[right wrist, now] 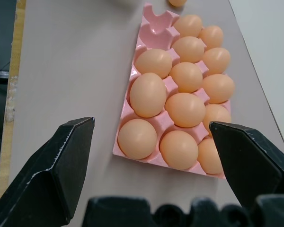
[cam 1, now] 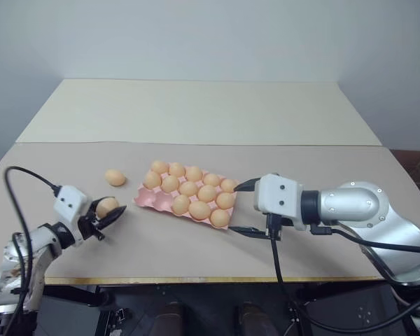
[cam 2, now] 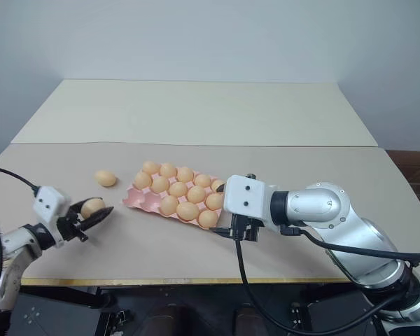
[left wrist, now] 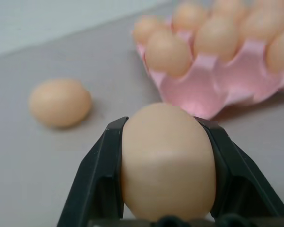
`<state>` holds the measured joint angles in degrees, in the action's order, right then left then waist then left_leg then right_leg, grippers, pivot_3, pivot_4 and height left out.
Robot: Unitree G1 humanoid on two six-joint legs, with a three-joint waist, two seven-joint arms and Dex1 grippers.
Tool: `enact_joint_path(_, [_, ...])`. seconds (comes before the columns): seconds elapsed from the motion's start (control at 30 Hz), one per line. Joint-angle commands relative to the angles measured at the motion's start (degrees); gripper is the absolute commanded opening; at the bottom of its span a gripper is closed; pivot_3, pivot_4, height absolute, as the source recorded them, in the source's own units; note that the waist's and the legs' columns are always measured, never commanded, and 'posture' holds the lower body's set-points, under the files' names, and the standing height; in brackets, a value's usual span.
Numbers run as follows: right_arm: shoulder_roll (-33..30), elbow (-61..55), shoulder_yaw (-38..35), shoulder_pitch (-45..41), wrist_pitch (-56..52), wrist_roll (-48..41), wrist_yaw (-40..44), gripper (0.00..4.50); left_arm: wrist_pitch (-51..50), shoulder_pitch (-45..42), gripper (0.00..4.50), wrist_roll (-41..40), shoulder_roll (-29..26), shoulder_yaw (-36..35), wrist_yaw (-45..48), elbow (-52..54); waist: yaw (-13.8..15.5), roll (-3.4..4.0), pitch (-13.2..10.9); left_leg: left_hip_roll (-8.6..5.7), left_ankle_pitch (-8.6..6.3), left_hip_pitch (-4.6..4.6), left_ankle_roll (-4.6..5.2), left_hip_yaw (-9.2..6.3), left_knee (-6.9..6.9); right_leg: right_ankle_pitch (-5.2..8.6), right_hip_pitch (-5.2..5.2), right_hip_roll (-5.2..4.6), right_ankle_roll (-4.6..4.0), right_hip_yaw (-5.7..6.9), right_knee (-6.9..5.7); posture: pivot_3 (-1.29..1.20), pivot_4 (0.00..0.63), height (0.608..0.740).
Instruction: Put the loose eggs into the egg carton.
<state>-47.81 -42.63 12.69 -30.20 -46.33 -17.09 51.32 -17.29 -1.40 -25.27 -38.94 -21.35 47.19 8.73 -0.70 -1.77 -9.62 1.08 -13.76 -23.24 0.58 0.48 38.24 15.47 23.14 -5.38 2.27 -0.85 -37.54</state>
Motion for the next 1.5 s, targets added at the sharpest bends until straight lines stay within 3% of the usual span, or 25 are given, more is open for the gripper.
enact_joint_path(0.03, [0.0, -2.6, -1.2, -0.4, -1.0, -0.6, -1.5, 4.50, 0.1, -5.4, 1.78, -5.6, 0.8, 0.0, 1.3, 4.2, 0.4, 0.00, 0.0, -0.02, 0.00, -0.01, 0.00, -0.06, 0.06, 0.00, -0.02, -0.01, 0.00, 0.06, -0.02, 0.00, 0.150, 0.740])
enact_joint_path(0.27, [-1.6, -3.5, -5.5, -0.8, -3.1, -2.7, -1.7, 4.50, 3.5, -14.3, 1.78, -3.0, 4.3, 10.2, 6.9, -3.6, 0.5, 0.00, 0.0, -0.15, 0.00, -0.02, 0.02, -0.05, 0.14, -0.02, -0.09, 0.09, 0.04, 0.05, 0.01, 0.00, 0.150, 0.740])
enact_joint_path(0.57, [-3.6, -6.2, -8.0, 0.1, -4.9, -4.1, -3.9, 4.50, 7.9, -18.4, 1.78, -0.1, 5.9, 15.4, 11.4, -12.0, 0.1, -0.01, 0.0, -0.12, 0.00, -0.03, 0.02, -0.05, 0.15, -0.02, -0.06, 0.14, 0.04, 0.03, -0.01, 0.00, 0.150, 0.740])
enact_joint_path(0.83, [-3.1, -6.4, -7.1, 0.8, -4.4, -4.4, -6.4, 4.50, 11.6, -19.5, 4.35, 0.7, 7.9, 15.4, 11.1, -14.6, 0.1, -0.01, 0.0, -0.13, 0.00, -0.05, 0.02, -0.06, 0.16, -0.02, -0.06, 0.13, 0.05, 0.04, -0.01, 0.00, 0.150, 0.740])
enact_joint_path(1.13, [-3.6, -4.0, -7.5, 1.7, -0.9, -4.3, -5.1, 4.50, 8.0, -14.2, 4.35, -4.7, 4.1, 9.1, 11.2, -6.4, -0.2, 0.00, 0.0, -0.09, 0.00, -0.03, 0.02, -0.07, 0.16, -0.02, -0.05, 0.15, 0.05, 0.03, -0.02, 0.00, 0.150, 0.740])
enact_joint_path(1.5, [-1.0, 1.4, -6.1, -0.1, 3.8, -4.5, -3.5, 4.50, 7.4, -1.1, 4.35, -2.1, -2.0, -4.2, 1.6, -1.9, -0.1, 0.00, 0.0, -0.03, 0.00, -0.02, 0.02, -0.08, 0.15, -0.01, -0.06, 0.14, 0.05, 0.04, 0.00, 0.00, 0.150, 0.740])
